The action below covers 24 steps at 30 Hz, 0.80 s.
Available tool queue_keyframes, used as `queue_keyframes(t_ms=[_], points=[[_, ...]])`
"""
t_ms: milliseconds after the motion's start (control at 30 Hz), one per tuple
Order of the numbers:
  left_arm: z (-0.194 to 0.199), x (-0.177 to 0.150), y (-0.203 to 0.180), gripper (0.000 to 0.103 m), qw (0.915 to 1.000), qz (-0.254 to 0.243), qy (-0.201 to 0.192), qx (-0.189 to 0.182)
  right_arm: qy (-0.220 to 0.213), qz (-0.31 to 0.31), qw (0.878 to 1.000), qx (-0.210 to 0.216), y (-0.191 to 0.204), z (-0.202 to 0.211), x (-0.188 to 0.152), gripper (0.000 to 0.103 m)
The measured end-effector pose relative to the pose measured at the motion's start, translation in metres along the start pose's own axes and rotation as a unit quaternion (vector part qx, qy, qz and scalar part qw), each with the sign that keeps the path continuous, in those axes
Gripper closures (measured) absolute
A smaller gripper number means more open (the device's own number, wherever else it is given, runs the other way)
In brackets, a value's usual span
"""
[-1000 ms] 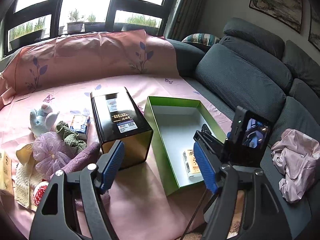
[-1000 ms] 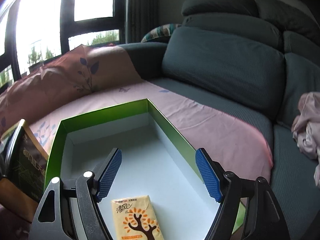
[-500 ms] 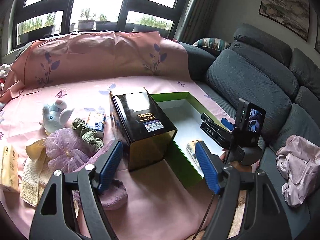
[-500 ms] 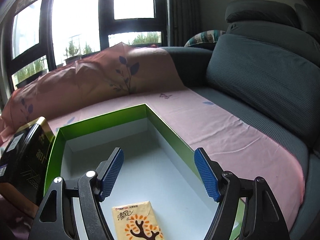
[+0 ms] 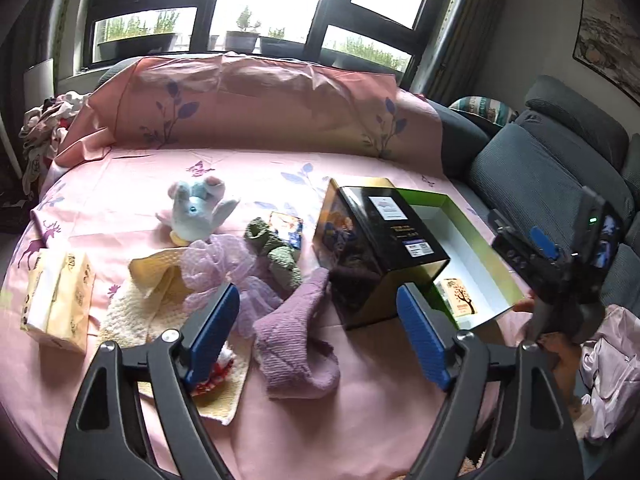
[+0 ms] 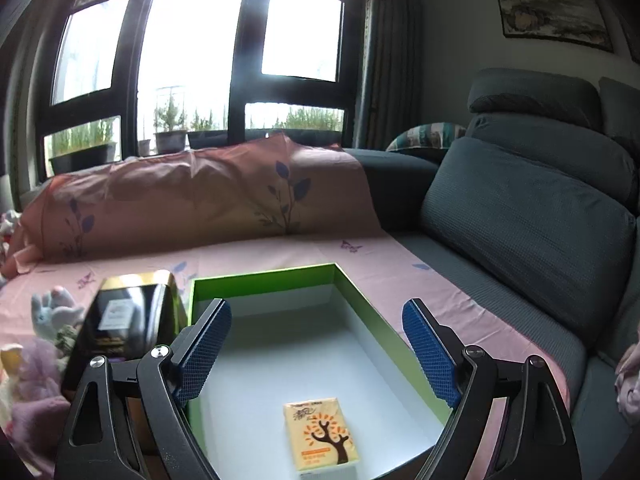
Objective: Organize soft objects
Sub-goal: 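Withdraw the open right tool from the box back to the bed items, then grasp the red-and-white knitted ball with the right tool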
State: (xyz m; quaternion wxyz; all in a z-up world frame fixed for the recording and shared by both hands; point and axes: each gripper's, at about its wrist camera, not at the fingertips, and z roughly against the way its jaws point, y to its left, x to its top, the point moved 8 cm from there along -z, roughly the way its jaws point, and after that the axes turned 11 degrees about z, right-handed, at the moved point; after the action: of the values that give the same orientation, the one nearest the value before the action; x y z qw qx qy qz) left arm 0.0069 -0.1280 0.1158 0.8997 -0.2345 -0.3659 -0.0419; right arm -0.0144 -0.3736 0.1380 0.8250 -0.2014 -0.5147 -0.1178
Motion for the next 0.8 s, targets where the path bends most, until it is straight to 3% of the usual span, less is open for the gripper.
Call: queue_keyframes(t_ms=[67,167,333,467,533,600,733,800], points=[[0.004,0.003,0.022,0.022,0.9996,0.016,-0.005,0.021,0.01,-0.04,0.998,0.048,0.013,0.018,0.014,0.015],[0.008,0.004,0.059,0.022,0.9974,0.054,-0.002,0.048,0.033,-0.08,0.981,0.171,0.051,0.038,0.029,0.012],[0.008,-0.007,0.109,0.022,0.9908,0.114,0.013,0.072,0.077,-0.052,0.941,0.325,0.14,0.07,0.028,0.01],[-0.001,-0.03,0.132,0.022,0.9854,0.146,0.038,0.078,0.138,-0.027,0.896,0.421,0.21,0.072,0.01,0.01],[-0.007,-0.038,0.139,0.022,0.9847,0.149,0.045,0.078,0.171,-0.022,0.873,0.457,0.238,0.07,-0.004,0.01],[-0.01,-0.042,0.146,0.023,0.9837,0.156,0.044,0.079,0.195,-0.024,0.861,0.468,0.259,0.062,-0.016,0.012],[-0.019,-0.049,0.152,0.023,0.9806,0.179,0.055,0.057,0.259,-0.016,0.836,0.483,0.294,0.045,-0.045,0.032],[-0.022,-0.053,0.154,0.024,0.9802,0.183,0.056,0.052,0.282,0.004,0.83,0.481,0.306,0.039,-0.061,0.04]])
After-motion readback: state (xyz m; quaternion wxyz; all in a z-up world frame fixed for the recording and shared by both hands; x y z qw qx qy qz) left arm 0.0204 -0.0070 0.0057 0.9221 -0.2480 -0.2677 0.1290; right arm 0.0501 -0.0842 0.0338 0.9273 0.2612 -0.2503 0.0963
